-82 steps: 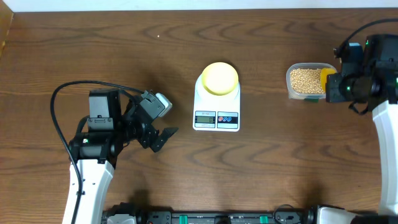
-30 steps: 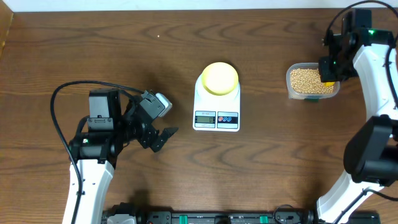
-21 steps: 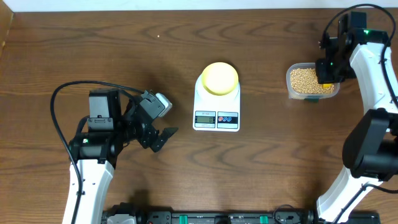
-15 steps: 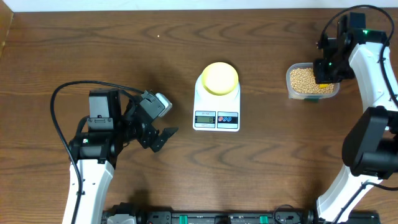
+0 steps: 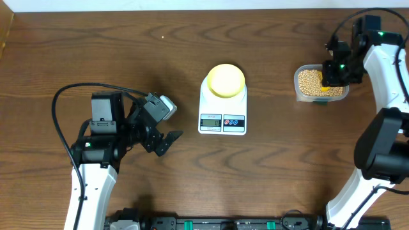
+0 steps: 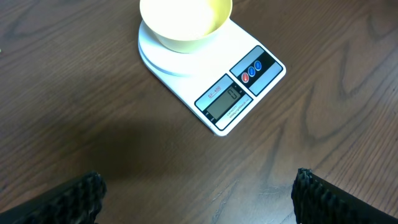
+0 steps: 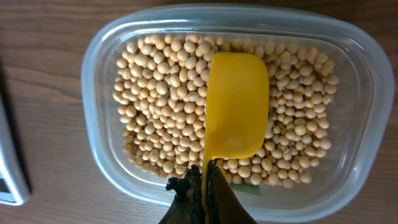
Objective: Scoop item into bowl and weigh 50g on scale
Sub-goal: 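Lower the scoop into the soybeans with the right gripper and scoop, then lift the filled scoop out of the tub with the right gripper, then carry the scoop left over the yellow bowl and tip soybeans in, then return the empty scoop with the right gripper to the soybean tub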
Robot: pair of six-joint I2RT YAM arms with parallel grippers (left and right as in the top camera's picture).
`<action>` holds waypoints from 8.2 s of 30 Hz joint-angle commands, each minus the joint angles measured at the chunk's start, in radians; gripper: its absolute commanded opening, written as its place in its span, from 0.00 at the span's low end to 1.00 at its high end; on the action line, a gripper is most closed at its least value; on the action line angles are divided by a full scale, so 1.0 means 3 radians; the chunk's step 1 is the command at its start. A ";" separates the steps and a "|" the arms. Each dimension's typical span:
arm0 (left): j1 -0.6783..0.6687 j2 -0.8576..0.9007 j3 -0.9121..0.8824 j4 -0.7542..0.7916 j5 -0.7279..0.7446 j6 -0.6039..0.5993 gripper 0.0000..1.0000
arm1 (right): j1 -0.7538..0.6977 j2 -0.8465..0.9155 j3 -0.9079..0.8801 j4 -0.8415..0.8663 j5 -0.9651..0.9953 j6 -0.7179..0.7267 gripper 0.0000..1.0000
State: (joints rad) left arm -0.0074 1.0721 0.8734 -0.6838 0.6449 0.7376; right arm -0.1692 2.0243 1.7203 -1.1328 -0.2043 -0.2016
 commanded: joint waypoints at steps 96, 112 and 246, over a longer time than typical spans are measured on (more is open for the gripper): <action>0.0014 0.0018 -0.0010 -0.0011 -0.0011 0.0020 0.98 | -0.1516 0.0354 -0.0047 -0.0767 -0.3265 -0.0979 0.01; 0.0014 0.0018 -0.0010 -0.0011 -0.0011 0.0020 0.98 | -0.1109 0.0354 -0.0047 -0.0776 -0.3826 -0.0861 0.01; 0.0014 0.0018 -0.0010 -0.0010 -0.0011 0.0020 0.97 | 0.1813 -0.0317 0.1158 -0.0173 0.0165 -0.0187 0.01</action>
State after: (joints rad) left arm -0.0074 1.0721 0.8734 -0.6842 0.6449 0.7376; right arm 0.4683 1.9953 2.0472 -1.1847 -0.0395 -0.2810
